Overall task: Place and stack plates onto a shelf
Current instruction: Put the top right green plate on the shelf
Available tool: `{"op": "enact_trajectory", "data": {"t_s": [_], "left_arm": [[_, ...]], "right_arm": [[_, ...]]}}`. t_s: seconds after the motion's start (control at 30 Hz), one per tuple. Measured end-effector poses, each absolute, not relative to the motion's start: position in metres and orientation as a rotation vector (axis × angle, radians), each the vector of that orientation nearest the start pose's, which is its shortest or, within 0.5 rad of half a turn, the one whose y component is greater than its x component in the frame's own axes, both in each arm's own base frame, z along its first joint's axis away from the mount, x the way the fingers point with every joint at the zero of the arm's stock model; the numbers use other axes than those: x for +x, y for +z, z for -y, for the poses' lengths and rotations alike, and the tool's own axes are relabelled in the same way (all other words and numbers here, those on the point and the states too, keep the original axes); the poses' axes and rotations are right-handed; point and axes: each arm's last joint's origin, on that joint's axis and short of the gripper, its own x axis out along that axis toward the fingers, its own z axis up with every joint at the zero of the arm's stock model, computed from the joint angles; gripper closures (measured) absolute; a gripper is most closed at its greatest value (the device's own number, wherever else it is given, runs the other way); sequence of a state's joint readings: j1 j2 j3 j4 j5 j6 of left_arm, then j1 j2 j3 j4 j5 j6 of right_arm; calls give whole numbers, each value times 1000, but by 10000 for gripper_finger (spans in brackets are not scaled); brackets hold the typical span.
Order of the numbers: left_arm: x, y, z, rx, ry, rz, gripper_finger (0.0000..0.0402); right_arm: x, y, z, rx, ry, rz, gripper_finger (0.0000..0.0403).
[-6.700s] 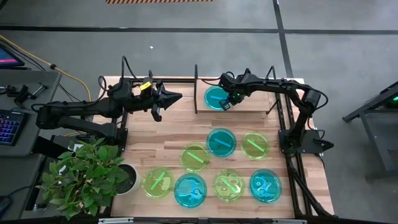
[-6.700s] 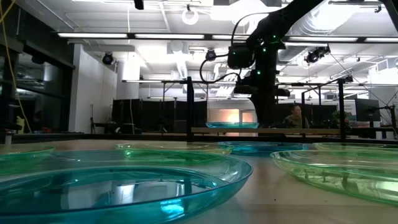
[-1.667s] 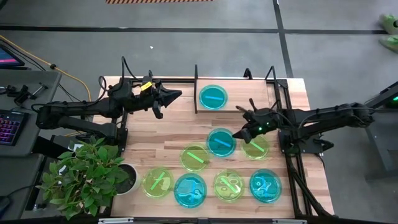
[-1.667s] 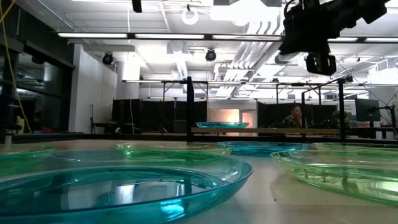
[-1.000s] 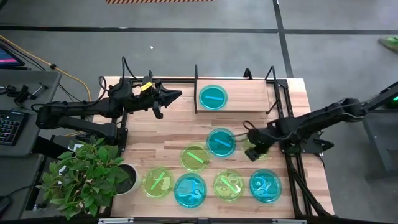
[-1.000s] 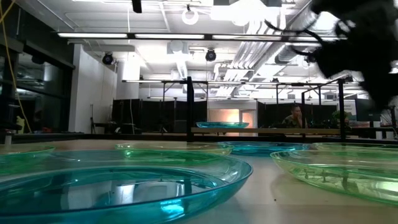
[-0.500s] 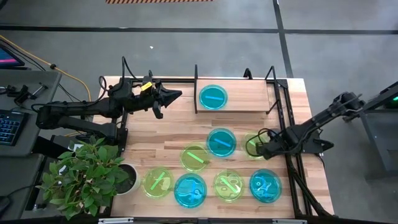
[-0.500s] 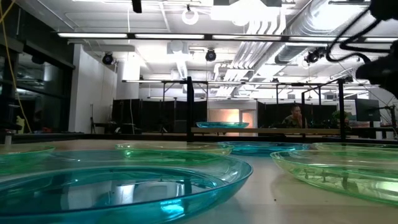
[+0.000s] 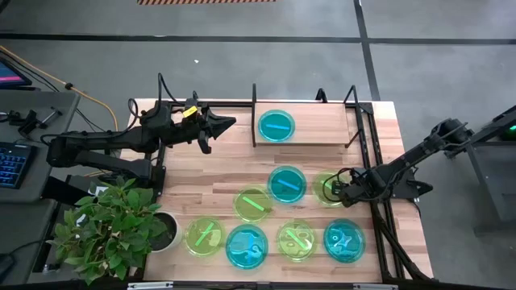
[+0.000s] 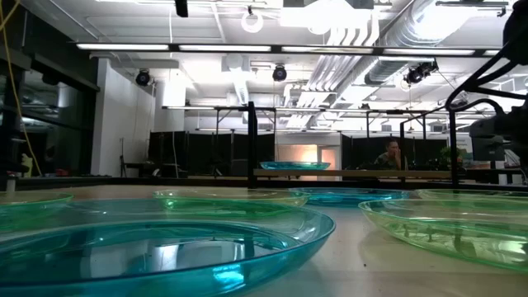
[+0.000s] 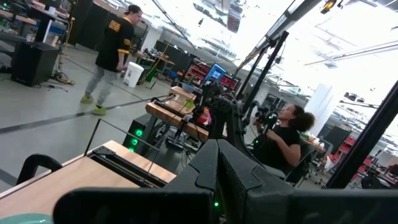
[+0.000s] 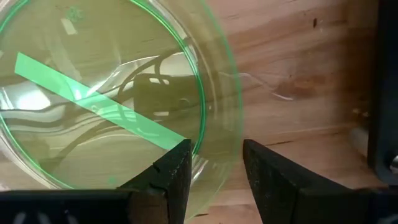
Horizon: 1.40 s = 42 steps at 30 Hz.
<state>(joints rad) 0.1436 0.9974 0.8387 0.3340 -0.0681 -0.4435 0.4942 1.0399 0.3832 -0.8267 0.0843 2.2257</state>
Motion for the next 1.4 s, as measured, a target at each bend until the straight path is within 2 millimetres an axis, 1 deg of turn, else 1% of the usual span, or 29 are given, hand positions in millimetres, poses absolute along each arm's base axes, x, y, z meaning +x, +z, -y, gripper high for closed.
{"op": "enact_trajectory", "data": {"t_s": [0.07,0.13,0.2,0.27,0.33,0.43,0.53,0.63,0.73,0.93,1.1,1.23,1.4], "left_arm": [[221,363,-34,-434,169,219,401],[221,363,-34,-434,169,219,402],[221,363,-34,-434,169,219,401],[221,363,-34,-434,170,220,401],[221,363,-34,-434,179,221,402],[221,363,-34,-434,186,223,401],[221,363,-35,-433,189,224,402],[221,363,-35,-433,190,224,401],[221,363,-35,-433,191,224,402],[221,363,-35,-433,192,224,402],[221,363,-35,-433,192,224,402],[221,363,-35,-433,192,224,401],[221,363,-35,-433,192,224,402]], "right_arm": [[112,133,-57,1362,-1249,-1016,270],[111,132,-57,1359,-1251,-1017,291],[111,133,-57,1353,-1250,-1017,325],[111,133,-57,1338,-1244,-1016,369],[112,134,-56,1315,-1230,-985,393],[114,144,-55,1277,-1247,-942,389],[117,155,-55,1279,-1192,-892,400],[117,170,-54,1268,-1178,-836,401],[121,186,-53,1276,-1139,-742,402],[128,207,-50,1285,-1118,-517,403],[136,218,-41,1276,-1145,-355,403],[138,223,-33,1256,-1184,-295,403],[140,219,-13,1209,-1339,-153,403]]}}
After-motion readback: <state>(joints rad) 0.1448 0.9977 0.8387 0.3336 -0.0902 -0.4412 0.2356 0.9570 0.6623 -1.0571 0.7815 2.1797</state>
